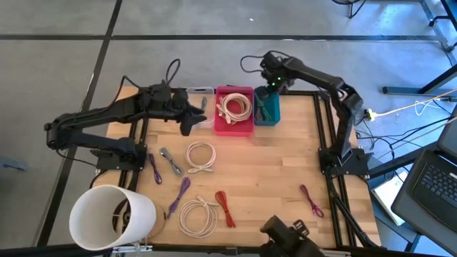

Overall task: Pick & Place USB Port
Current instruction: Put the white patterned USB cable into the transparent bin

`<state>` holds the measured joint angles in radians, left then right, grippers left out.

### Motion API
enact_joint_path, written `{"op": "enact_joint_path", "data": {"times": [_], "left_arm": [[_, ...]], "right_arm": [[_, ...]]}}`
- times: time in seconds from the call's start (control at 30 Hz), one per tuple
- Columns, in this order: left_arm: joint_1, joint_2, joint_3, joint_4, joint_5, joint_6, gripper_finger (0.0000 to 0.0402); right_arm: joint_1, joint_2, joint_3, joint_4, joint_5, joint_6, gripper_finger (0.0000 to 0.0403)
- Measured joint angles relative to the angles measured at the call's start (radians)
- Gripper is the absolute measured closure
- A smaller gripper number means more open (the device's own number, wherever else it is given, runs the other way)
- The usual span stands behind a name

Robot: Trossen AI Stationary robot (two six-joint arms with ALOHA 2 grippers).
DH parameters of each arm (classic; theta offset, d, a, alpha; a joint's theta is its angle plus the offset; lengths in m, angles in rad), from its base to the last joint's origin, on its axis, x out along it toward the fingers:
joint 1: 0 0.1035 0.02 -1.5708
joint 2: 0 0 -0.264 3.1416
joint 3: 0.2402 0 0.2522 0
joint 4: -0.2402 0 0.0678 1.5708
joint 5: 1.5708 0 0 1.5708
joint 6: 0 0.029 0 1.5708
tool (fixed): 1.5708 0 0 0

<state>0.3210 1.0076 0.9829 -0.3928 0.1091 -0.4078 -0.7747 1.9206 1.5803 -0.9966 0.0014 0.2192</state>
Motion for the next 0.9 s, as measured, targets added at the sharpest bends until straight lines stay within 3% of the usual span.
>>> {"op": "enact_joint_path", "data": {"times": [0.17,0.4,0.5,0.6,0.7,0.9], "left_arm": [[-0.033,-0.042,0.000,-0.341,-0.099,-0.085,0.0233],[-0.153,-0.044,-0.053,-0.764,-0.179,-0.319,0.0233],[-0.207,-0.044,-0.116,-0.828,-0.169,-0.358,0.0233],[-0.252,-0.044,-0.185,-0.849,-0.088,-0.420,0.0233],[-0.289,-0.044,-0.252,-0.868,-0.014,-0.624,0.0233],[-0.368,-0.042,-0.265,-0.845,-0.038,-0.940,0.0233]], "right_arm": [[0.011,-0.146,0.000,-0.036,0.033,-0.008,0.0184],[0.070,-0.342,0.000,-0.079,0.095,0.001,0.0184],[0.102,-0.409,0.000,-0.092,0.139,0.007,0.0183],[0.131,-0.450,0.000,-0.101,0.171,0.013,0.0183],[0.154,-0.475,0.000,-0.107,0.190,0.018,0.0183],[0.177,-0.477,0.000,-0.130,0.191,0.035,0.0183]]}}
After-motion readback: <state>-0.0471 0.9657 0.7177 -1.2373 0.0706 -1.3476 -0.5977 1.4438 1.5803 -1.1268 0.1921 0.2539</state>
